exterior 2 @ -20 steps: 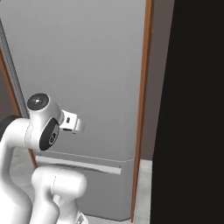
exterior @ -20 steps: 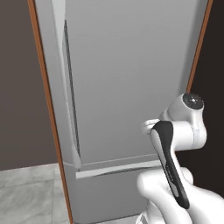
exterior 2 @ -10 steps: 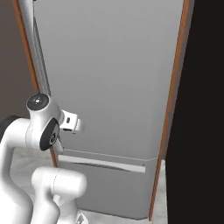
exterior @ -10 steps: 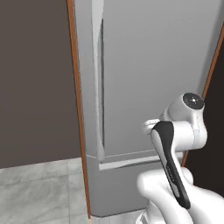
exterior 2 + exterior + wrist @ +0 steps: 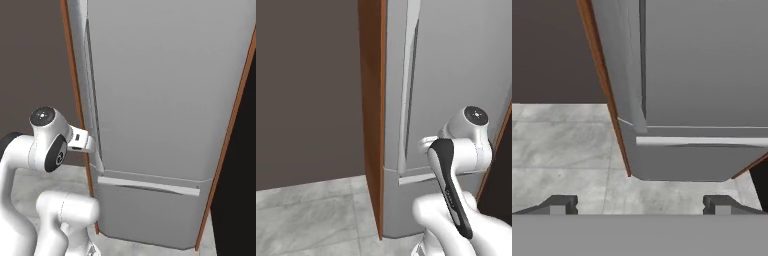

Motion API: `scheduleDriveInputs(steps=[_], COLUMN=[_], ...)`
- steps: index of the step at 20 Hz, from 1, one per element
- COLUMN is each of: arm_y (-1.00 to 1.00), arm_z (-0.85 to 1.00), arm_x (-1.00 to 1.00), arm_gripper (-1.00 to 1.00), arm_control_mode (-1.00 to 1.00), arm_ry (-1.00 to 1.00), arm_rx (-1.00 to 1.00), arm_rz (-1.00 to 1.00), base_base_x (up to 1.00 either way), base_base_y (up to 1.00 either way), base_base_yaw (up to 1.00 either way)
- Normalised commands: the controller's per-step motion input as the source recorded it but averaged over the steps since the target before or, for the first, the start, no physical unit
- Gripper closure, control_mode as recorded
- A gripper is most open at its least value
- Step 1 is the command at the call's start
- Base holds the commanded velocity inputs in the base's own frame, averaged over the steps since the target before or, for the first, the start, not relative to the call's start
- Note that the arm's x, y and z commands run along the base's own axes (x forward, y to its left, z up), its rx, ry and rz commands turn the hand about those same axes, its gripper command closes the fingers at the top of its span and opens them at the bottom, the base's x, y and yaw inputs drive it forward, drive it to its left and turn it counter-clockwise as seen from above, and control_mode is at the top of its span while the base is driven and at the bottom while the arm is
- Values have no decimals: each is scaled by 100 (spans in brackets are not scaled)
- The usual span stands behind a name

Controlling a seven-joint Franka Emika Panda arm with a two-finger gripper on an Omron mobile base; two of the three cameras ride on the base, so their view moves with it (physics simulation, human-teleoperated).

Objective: Retrieve the pear and peach from the fridge and place them into the bowl on the dining table.

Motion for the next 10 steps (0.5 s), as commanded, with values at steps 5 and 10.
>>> scheduleDriveInputs(steps=[5,10], arm_y=[0,0], arm_z=[0,0], arm_x=[0,0], arm_gripper=[-100,-100], arm_control_mode=[100,100], arm_ry=[0,0], arm_rx=[0,0], arm_rz=[0,0], base_base_x=[-24,-30], base_base_y=[59,54], base_base_yaw=[-4,-4])
